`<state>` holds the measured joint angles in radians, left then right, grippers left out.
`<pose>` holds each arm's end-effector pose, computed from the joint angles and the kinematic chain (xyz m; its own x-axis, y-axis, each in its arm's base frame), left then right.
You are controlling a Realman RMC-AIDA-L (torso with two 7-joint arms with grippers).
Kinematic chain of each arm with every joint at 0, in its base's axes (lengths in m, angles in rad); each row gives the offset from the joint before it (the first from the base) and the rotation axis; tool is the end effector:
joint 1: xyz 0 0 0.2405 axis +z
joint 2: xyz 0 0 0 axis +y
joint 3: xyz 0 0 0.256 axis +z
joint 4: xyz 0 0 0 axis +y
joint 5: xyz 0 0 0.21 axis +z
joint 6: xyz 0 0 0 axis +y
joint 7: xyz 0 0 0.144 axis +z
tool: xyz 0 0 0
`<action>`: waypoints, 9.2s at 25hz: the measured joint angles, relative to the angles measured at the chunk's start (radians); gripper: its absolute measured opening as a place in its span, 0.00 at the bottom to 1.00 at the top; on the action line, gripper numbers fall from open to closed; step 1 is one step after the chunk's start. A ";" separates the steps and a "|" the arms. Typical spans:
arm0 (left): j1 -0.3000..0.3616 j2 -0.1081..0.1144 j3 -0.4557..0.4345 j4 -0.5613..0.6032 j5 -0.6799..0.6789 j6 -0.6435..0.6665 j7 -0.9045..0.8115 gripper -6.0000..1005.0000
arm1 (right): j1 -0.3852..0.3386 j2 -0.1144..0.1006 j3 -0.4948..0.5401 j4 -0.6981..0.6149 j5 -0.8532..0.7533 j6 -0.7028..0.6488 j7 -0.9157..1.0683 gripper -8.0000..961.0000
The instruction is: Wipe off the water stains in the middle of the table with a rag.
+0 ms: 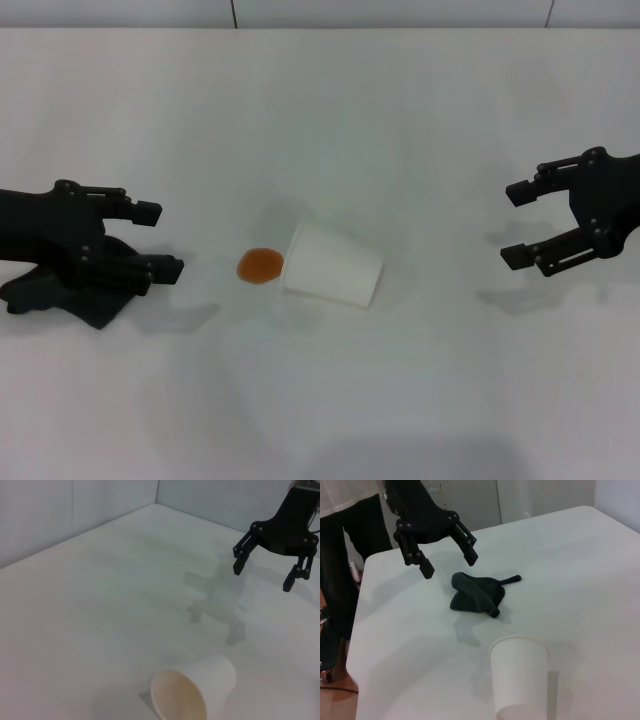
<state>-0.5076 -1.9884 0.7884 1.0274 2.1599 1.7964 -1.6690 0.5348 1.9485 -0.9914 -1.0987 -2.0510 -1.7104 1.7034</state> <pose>-0.2513 0.3247 0.0688 0.9050 0.3659 0.2170 0.3946 -0.9125 -0.1073 0.2167 0.3442 0.0651 0.9603 -0.2314 -0.1560 -0.2524 -0.9587 -0.1313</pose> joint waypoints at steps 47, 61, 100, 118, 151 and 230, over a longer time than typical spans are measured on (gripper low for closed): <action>0.020 0.040 0.002 0.014 0.135 0.025 0.005 0.84 | 0.308 0.060 -0.337 -0.101 -0.296 -0.004 0.529 0.87; 0.051 0.053 -0.006 0.045 0.157 0.017 0.026 0.84 | 0.438 0.067 -0.461 -0.045 -0.316 0.076 0.745 0.87; 0.067 0.056 -0.009 0.066 0.182 -0.005 0.037 0.84 | 0.734 0.079 -0.852 0.307 -0.149 0.339 1.055 0.87; 0.072 0.052 -0.009 0.066 0.185 -0.022 0.032 0.84 | 0.735 0.079 -1.070 0.376 -0.053 0.517 1.046 0.87; 0.071 0.042 -0.009 0.066 0.198 -0.033 0.031 0.84 | 0.689 0.079 -1.129 0.404 0.041 0.608 1.008 0.75; 0.109 -0.074 -0.069 0.089 0.134 -0.043 0.106 0.84 | -0.117 0.075 0.136 0.961 0.655 0.385 -1.192 0.64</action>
<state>-0.3989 -2.0626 0.7194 1.1169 2.2937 1.7533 -1.5631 0.4177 2.0232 -0.8558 -0.1376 -1.3956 -1.3252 0.5118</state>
